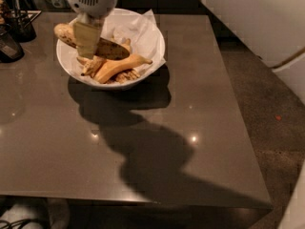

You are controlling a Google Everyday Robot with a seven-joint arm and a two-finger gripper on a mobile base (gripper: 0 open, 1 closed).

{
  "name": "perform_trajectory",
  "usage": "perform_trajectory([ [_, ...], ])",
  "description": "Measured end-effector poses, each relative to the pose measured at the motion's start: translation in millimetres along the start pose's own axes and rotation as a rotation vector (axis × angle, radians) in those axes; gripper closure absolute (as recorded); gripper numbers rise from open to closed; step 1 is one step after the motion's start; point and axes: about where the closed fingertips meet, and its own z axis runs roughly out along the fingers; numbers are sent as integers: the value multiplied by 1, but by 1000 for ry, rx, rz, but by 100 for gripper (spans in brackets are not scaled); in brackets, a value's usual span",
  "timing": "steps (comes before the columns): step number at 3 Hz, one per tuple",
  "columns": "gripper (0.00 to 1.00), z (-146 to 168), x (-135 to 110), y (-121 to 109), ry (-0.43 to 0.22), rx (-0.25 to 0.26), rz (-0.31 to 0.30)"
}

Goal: Pick banana from white bowl

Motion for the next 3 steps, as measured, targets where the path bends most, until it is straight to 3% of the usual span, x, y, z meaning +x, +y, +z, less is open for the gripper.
perform_trajectory([
  [2,100,3,-34,26,28,-14,-121],
  [3,100,3,-34,26,28,-14,-121],
])
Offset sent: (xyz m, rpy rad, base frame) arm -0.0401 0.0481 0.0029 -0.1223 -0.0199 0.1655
